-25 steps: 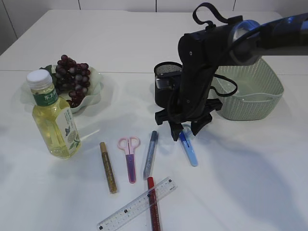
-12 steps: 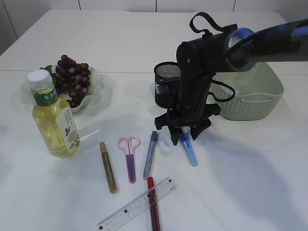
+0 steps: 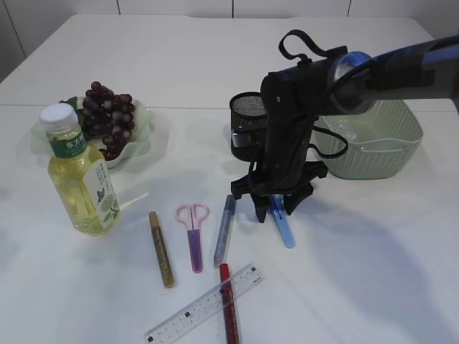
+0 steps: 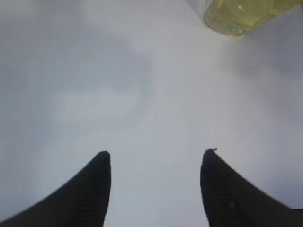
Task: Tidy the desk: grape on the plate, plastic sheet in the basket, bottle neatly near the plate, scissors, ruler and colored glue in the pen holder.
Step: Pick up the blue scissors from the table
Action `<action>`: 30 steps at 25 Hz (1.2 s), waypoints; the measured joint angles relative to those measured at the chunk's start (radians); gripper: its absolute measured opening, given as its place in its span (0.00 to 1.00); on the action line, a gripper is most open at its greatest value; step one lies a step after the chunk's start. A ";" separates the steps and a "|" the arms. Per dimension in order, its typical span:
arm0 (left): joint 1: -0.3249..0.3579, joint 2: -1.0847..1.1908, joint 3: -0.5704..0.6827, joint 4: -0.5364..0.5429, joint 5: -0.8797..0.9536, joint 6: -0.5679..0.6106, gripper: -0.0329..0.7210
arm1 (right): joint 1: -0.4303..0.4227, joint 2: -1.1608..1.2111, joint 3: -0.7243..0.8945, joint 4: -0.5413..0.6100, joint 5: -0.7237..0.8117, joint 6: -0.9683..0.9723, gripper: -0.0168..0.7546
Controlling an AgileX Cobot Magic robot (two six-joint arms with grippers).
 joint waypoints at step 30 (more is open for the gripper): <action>0.000 0.000 0.000 -0.018 0.000 0.000 0.62 | 0.000 -0.004 -0.001 -0.008 0.013 -0.001 0.27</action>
